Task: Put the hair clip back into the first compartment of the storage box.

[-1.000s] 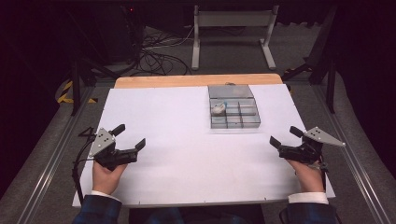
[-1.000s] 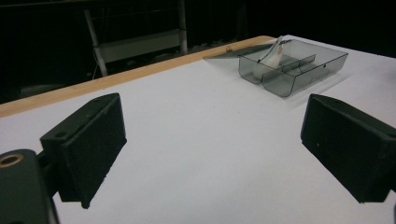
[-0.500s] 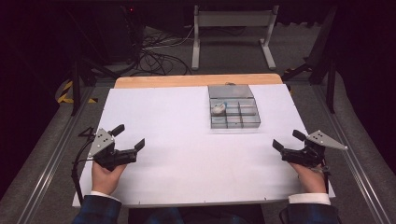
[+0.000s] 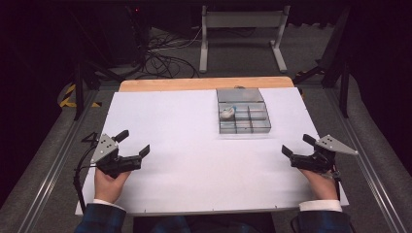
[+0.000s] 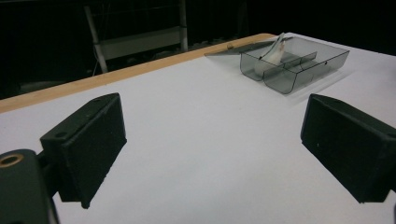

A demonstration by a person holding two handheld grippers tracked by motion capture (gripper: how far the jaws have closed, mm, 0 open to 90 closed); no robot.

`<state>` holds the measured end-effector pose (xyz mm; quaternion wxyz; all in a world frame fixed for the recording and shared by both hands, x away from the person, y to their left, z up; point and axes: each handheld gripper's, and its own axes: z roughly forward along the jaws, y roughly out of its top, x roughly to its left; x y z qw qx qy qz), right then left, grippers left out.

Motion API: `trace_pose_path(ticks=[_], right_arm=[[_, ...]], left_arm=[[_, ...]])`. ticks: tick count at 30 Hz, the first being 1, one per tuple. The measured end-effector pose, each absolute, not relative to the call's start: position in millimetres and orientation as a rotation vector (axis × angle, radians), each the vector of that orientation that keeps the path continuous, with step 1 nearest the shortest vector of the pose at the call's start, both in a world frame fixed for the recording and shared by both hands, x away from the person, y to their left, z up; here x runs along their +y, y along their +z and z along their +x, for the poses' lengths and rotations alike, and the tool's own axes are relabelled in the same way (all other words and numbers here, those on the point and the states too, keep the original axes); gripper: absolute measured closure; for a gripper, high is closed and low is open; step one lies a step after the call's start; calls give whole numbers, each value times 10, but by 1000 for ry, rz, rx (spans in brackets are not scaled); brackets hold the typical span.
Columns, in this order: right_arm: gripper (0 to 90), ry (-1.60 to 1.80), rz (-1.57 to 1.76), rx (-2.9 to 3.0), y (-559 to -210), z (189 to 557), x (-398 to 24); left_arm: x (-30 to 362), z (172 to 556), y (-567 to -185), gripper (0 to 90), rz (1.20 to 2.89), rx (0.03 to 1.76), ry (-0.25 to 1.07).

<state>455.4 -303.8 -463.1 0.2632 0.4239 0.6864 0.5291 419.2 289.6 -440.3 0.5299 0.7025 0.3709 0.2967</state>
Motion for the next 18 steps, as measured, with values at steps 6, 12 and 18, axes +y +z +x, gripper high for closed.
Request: trace_pose_path(ticks=[6, 12, 18], right_arm=[[16, 1420, 1136, 1863, -4640, 4564, -3042], [16, 1417, 1135, 1863, -4641, 4567, -3037], [16, 1398, 1132, 1877, -4646, 4574, -3013]], left_arm=[[2895, 4193, -4403, 73, 1678, 885, 706], [2900, 4192, -4401, 73, 1682, 883, 706], [2900, 4196, -4403, 73, 1682, 886, 703]])
